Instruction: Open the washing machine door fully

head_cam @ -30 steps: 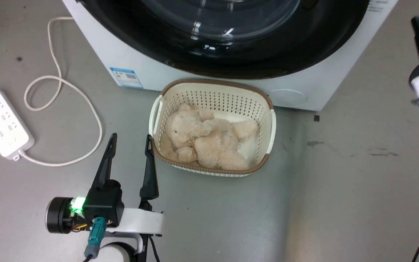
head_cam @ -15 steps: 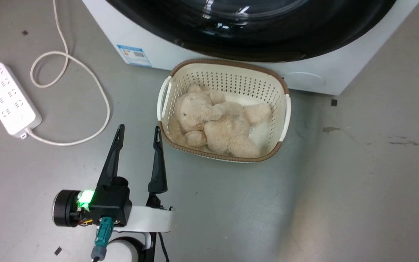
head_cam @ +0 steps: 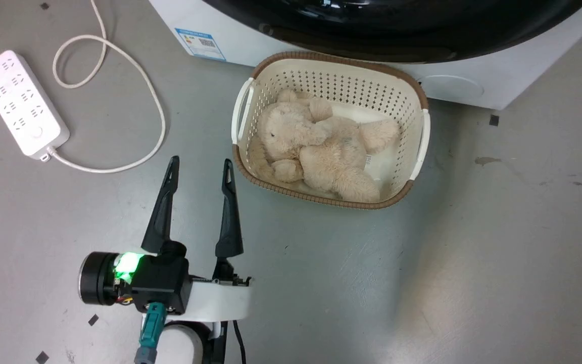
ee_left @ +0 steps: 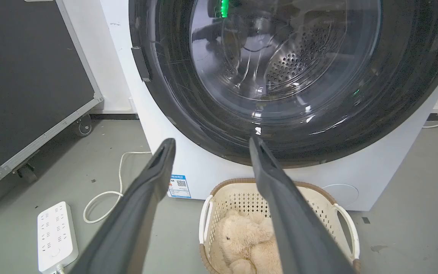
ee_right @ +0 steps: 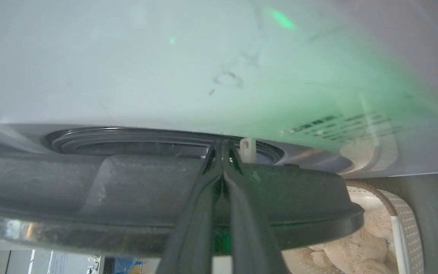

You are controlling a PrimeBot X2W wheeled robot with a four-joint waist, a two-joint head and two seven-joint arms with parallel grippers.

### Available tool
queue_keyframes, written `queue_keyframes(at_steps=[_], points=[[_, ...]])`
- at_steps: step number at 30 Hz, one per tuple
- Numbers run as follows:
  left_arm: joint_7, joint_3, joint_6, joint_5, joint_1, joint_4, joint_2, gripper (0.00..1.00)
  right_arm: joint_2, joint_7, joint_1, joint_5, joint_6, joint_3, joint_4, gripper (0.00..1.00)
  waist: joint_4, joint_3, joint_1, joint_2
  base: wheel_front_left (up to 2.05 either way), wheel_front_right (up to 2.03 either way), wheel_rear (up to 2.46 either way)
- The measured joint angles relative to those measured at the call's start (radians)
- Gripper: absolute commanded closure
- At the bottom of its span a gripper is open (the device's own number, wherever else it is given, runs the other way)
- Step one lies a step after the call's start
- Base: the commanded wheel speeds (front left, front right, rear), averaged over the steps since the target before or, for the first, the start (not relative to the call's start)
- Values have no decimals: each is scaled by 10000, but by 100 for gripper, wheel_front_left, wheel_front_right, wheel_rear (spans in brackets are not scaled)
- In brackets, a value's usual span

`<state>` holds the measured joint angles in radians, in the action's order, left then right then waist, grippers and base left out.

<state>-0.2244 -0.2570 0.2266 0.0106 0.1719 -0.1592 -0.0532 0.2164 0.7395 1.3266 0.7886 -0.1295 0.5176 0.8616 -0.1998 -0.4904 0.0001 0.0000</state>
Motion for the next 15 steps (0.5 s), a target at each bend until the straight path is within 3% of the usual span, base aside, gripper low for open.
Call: queue_keyframes(at_steps=[9, 15], points=[[-222, -157, 184, 15, 152, -54, -4, 0, -13, 1103, 95, 577, 0, 545, 366, 100, -46, 113, 0, 0, 0, 0, 0], [-318, -161, 263, 82, 132, 63, -48, 0, -412, 1699, -692, 945, -2, 796, 211, 100, 100, 581, -1, 0, 0, 0, 0]])
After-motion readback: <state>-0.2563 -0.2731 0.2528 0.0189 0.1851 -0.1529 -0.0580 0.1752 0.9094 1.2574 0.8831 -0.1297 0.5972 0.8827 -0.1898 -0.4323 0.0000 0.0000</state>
